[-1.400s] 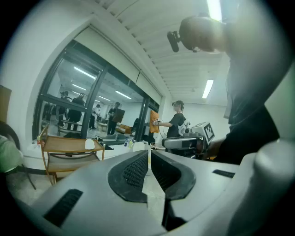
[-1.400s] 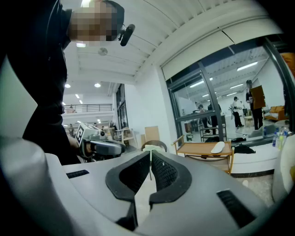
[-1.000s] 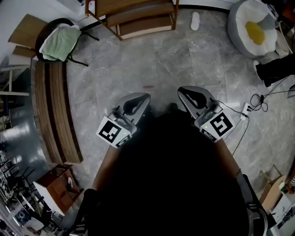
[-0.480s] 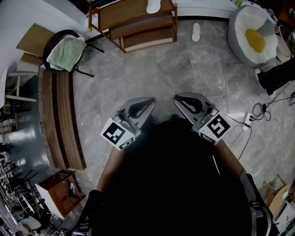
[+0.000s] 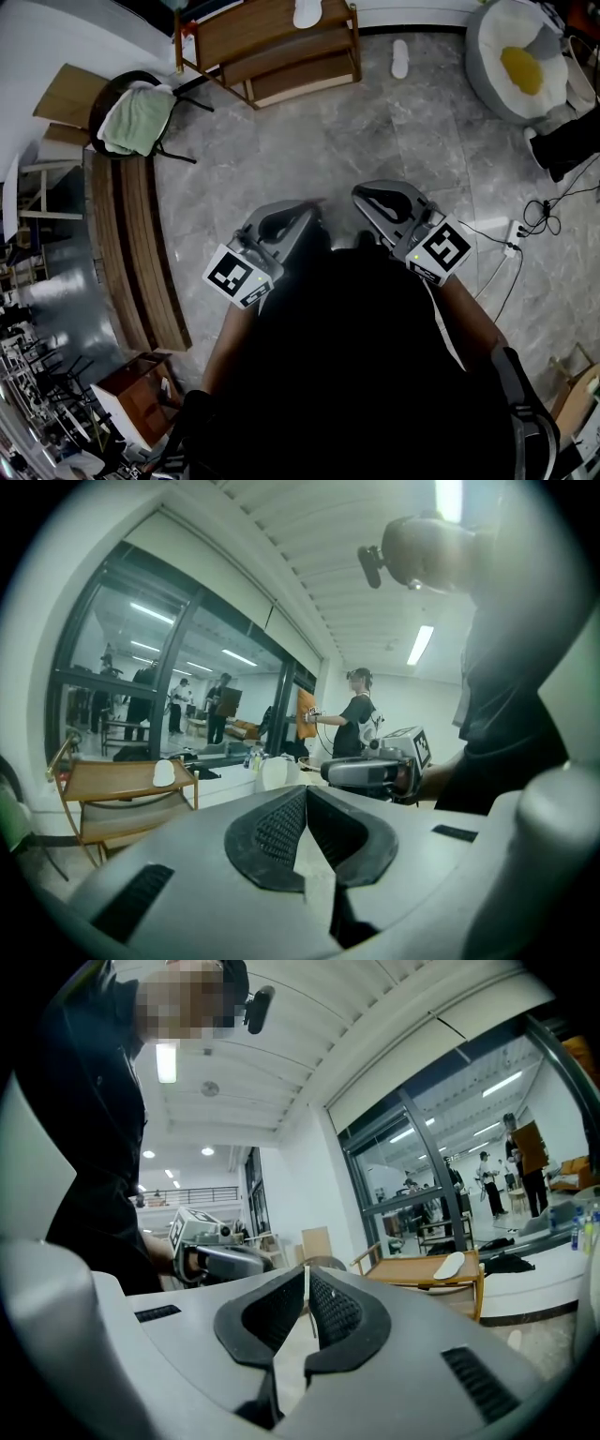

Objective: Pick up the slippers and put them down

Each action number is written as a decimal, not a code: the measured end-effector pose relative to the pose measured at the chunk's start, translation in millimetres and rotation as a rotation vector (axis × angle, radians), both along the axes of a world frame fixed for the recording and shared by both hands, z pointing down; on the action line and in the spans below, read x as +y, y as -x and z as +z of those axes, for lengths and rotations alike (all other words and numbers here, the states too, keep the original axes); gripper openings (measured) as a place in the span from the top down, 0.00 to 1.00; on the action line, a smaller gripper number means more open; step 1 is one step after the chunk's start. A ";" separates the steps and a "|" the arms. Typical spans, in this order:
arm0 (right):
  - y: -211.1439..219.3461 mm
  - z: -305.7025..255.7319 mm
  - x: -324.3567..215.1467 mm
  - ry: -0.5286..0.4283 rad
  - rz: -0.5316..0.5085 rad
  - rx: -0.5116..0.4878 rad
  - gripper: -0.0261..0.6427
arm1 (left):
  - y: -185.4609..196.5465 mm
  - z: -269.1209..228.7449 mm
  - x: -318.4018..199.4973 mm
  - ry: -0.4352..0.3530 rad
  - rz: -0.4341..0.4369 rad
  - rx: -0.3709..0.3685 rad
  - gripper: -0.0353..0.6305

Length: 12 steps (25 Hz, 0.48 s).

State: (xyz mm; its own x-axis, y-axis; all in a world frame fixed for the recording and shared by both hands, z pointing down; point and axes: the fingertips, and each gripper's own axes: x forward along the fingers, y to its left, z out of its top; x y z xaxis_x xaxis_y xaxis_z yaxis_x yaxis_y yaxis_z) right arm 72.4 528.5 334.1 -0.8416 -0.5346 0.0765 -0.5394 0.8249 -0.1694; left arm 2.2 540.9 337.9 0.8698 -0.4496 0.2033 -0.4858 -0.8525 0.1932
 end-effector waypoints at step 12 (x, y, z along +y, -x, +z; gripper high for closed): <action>39.4 5.1 -78.7 0.038 0.119 0.085 0.92 | 44.7 4.4 -93.9 -0.032 0.056 0.083 0.93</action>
State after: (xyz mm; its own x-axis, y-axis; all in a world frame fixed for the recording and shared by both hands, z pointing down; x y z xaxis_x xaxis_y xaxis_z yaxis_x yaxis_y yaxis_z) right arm 33.0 449.8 339.2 -0.7621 -0.6256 0.1671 -0.6467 0.7481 -0.1487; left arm -42.5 447.0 342.3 0.9069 -0.4052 0.1157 -0.4209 -0.8841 0.2030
